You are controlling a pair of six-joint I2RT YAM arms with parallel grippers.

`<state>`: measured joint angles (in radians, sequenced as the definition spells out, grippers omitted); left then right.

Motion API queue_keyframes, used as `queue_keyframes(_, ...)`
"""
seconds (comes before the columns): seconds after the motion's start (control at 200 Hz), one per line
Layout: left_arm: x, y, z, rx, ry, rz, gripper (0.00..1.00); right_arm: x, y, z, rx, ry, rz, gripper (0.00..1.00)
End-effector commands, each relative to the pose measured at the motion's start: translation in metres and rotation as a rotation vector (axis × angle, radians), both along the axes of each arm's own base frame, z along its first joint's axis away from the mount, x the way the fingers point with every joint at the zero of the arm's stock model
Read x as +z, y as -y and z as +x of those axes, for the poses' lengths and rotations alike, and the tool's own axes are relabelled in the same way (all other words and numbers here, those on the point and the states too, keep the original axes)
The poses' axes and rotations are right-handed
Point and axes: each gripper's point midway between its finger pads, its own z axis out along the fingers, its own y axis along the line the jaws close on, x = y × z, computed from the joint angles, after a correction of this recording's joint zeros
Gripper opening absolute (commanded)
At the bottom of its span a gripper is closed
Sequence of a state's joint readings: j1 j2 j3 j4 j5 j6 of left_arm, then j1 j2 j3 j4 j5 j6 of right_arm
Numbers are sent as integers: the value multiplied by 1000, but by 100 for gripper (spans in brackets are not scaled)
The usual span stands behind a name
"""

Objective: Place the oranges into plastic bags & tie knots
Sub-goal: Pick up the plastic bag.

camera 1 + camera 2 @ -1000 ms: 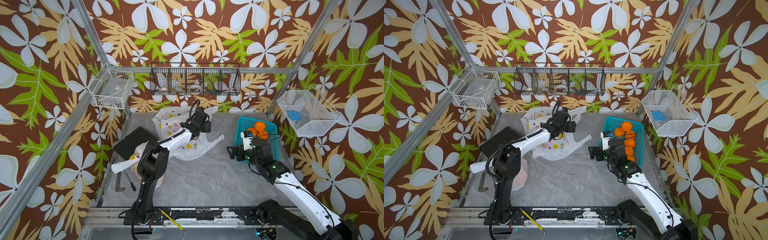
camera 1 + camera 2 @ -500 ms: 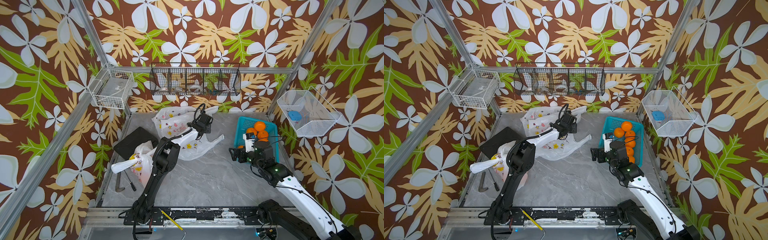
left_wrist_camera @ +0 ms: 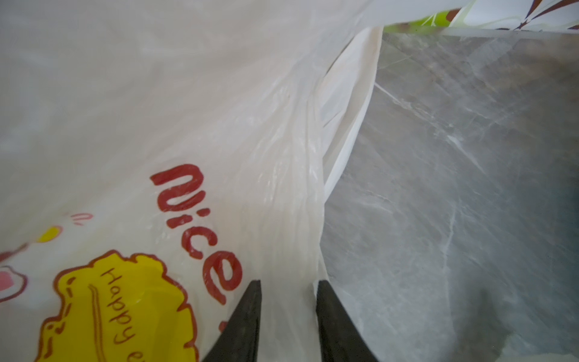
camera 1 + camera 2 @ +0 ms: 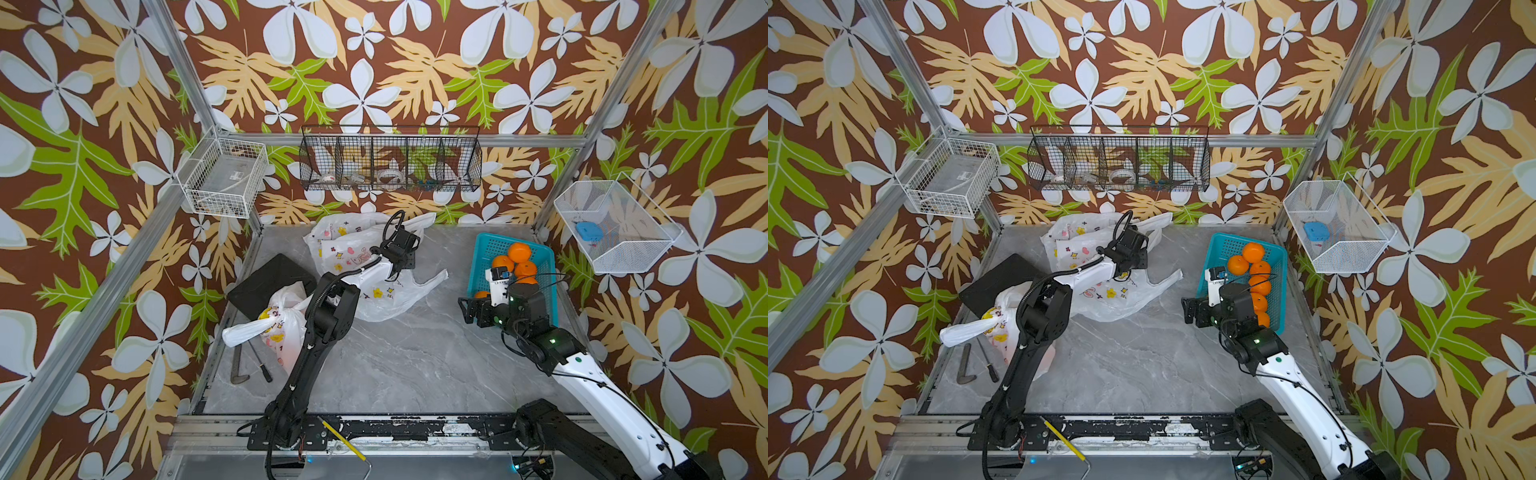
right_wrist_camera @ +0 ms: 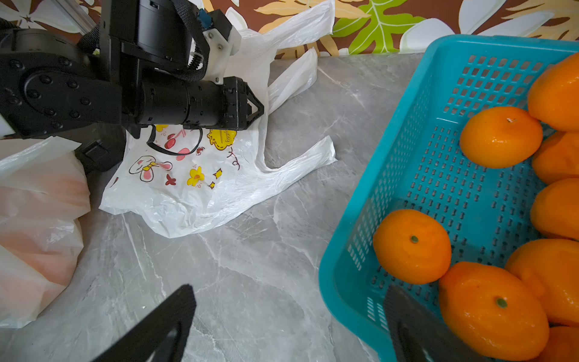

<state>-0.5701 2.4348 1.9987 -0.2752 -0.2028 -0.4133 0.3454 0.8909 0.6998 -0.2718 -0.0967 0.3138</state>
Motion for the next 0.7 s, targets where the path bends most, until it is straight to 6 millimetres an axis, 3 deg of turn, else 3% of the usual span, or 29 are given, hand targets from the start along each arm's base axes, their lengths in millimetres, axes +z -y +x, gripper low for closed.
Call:
queue_keyframes(0.0, -1, 0, 3, 3, 4, -18, 27, 0, 2, 0, -10, 5, -8, 96)
queue_keyframes(0.125, 1, -3, 3, 7, 5, -21, 10, 2, 3, 0, -11, 11, -12, 96)
queue_keyframes(0.195, 14, -7, -1, 13, 29, -28, 0, 4, 5, 0, -5, 9, -5, 96)
queue_keyframes(0.415, 94, -25, -46, -47, 151, -124, 0, 12, 30, 5, -14, -10, 41, 96)
queue_keyframes(0.691, 138, -47, -125, -180, 101, -196, 0, -6, 63, 26, -82, -93, 27, 96)
